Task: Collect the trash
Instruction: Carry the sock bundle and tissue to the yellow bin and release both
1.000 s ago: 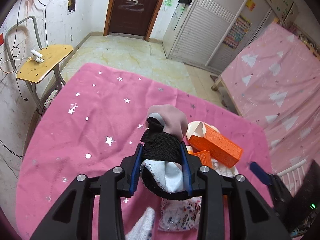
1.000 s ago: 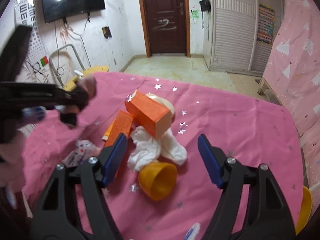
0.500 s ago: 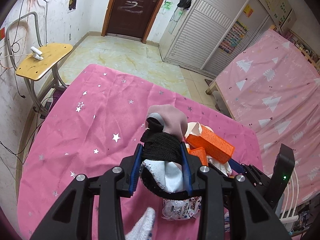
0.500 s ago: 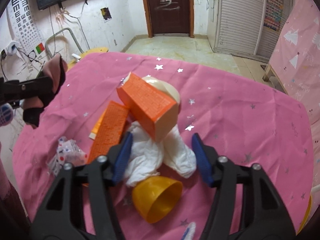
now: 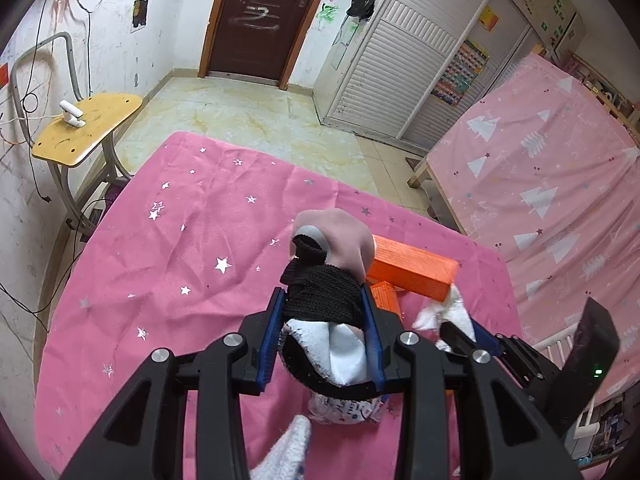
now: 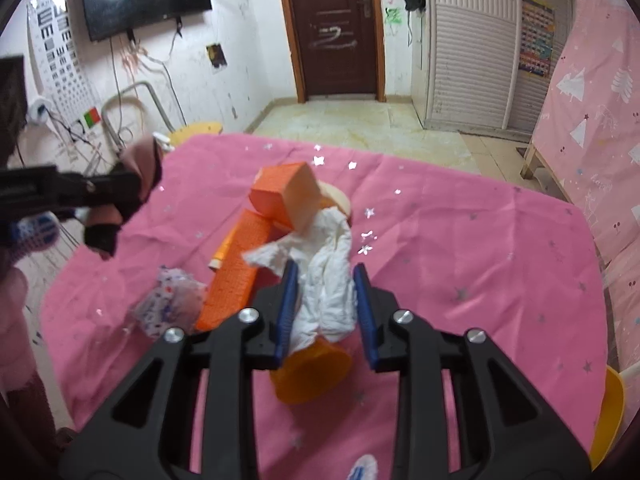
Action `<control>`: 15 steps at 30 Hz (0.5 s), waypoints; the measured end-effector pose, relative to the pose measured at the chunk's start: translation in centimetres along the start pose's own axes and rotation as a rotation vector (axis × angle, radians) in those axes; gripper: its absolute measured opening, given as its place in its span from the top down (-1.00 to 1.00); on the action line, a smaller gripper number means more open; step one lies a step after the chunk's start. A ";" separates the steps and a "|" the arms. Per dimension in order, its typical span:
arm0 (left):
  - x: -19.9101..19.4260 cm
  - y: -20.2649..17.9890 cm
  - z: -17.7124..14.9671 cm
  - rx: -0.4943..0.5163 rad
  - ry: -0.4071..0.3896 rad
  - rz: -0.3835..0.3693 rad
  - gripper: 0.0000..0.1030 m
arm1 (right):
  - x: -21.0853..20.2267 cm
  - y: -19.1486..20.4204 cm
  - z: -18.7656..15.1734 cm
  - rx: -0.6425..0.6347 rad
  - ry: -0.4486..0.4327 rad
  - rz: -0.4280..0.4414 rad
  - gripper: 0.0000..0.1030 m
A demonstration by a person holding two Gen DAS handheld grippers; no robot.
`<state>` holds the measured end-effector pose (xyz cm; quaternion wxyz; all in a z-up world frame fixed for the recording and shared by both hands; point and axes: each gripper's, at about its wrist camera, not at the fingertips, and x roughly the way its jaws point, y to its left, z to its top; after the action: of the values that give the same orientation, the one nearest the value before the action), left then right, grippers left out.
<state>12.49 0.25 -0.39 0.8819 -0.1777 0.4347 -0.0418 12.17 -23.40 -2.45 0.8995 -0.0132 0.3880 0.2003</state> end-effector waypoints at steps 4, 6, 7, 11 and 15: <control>-0.6 -0.6 -0.3 0.012 -0.007 0.001 0.46 | -2.1 -0.2 -0.2 0.013 -0.045 0.003 0.48; -0.9 -1.1 -0.5 0.021 -0.012 0.003 0.46 | -3.0 -0.4 -0.4 0.023 -0.069 0.002 0.48; -1.1 -1.4 -0.6 0.026 -0.014 0.003 0.46 | -3.5 -0.6 -0.5 0.030 -0.079 0.003 0.48; -1.7 -2.5 -1.1 0.048 -0.023 0.004 0.46 | -5.0 -1.7 -1.0 0.058 -0.111 0.000 0.48; -2.2 -4.0 -1.6 0.076 -0.028 0.004 0.46 | -6.5 -3.3 -1.7 0.090 -0.143 -0.005 0.48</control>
<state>10.15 -3.43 1.78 0.8941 -0.1438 0.4208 -0.0539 8.22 -29.05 0.54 0.9252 0.0409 0.3312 0.1809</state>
